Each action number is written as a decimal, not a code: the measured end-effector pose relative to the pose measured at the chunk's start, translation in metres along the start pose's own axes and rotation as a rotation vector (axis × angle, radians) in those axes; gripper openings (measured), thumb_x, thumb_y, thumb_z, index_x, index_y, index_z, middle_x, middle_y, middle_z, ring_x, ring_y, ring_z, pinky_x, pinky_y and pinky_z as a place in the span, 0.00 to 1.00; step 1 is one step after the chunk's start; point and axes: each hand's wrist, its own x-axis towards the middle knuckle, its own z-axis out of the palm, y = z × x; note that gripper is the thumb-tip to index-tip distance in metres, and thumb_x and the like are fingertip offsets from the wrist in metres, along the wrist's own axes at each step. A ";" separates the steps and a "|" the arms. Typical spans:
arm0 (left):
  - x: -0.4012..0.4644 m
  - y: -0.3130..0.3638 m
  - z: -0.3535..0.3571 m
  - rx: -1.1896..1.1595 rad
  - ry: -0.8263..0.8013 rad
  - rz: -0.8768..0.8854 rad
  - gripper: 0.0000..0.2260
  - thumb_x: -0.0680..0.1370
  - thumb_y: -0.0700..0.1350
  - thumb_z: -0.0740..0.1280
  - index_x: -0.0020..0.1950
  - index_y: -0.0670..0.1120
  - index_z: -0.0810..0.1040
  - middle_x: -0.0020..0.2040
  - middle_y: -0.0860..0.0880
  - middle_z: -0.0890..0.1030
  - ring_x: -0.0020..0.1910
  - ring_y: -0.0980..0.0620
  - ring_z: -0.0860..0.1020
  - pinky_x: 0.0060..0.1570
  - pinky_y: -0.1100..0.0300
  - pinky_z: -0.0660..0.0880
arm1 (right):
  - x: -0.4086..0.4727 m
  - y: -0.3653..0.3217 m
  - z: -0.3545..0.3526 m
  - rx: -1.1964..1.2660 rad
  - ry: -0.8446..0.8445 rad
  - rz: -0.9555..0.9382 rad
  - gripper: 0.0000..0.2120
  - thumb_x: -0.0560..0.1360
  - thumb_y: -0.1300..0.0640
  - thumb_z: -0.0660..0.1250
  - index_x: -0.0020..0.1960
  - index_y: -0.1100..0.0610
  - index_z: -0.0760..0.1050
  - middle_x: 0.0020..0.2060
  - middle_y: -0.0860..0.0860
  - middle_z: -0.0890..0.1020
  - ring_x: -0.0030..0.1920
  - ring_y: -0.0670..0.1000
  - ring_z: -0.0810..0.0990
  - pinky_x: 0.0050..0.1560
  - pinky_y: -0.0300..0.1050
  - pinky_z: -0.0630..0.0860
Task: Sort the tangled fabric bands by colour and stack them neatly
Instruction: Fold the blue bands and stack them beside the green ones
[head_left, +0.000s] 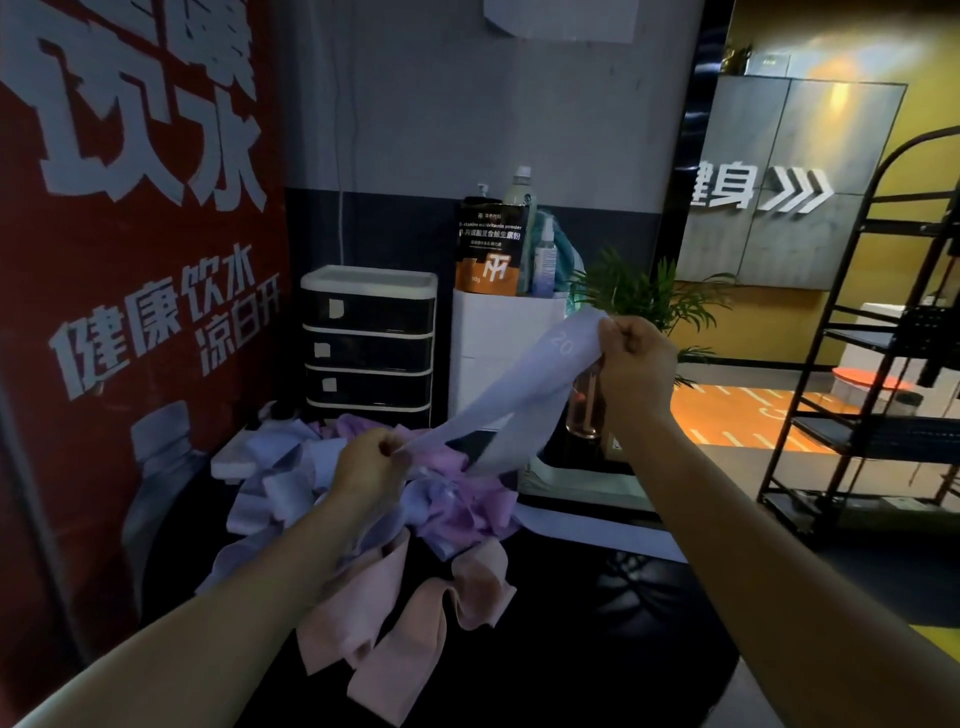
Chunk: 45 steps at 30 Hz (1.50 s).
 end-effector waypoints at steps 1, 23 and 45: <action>0.002 -0.003 -0.003 -0.090 0.001 -0.063 0.13 0.76 0.37 0.64 0.32 0.45 0.71 0.29 0.47 0.73 0.34 0.47 0.74 0.34 0.62 0.72 | 0.002 0.003 -0.004 0.001 0.020 0.027 0.08 0.78 0.60 0.62 0.46 0.62 0.78 0.41 0.59 0.80 0.41 0.55 0.77 0.38 0.40 0.76; -0.003 0.028 -0.001 -0.071 -0.492 0.240 0.17 0.75 0.50 0.69 0.31 0.46 0.67 0.26 0.57 0.65 0.28 0.59 0.64 0.33 0.62 0.63 | 0.010 0.030 -0.031 0.003 -0.042 0.065 0.10 0.78 0.62 0.62 0.45 0.69 0.76 0.34 0.59 0.74 0.36 0.53 0.69 0.36 0.44 0.66; -0.008 0.188 0.028 -0.635 -0.453 0.406 0.15 0.73 0.36 0.70 0.59 0.43 0.75 0.54 0.44 0.80 0.53 0.47 0.78 0.55 0.56 0.77 | 0.022 -0.034 -0.058 -0.119 -0.360 -0.174 0.04 0.74 0.60 0.68 0.47 0.60 0.81 0.39 0.51 0.81 0.41 0.50 0.80 0.45 0.44 0.79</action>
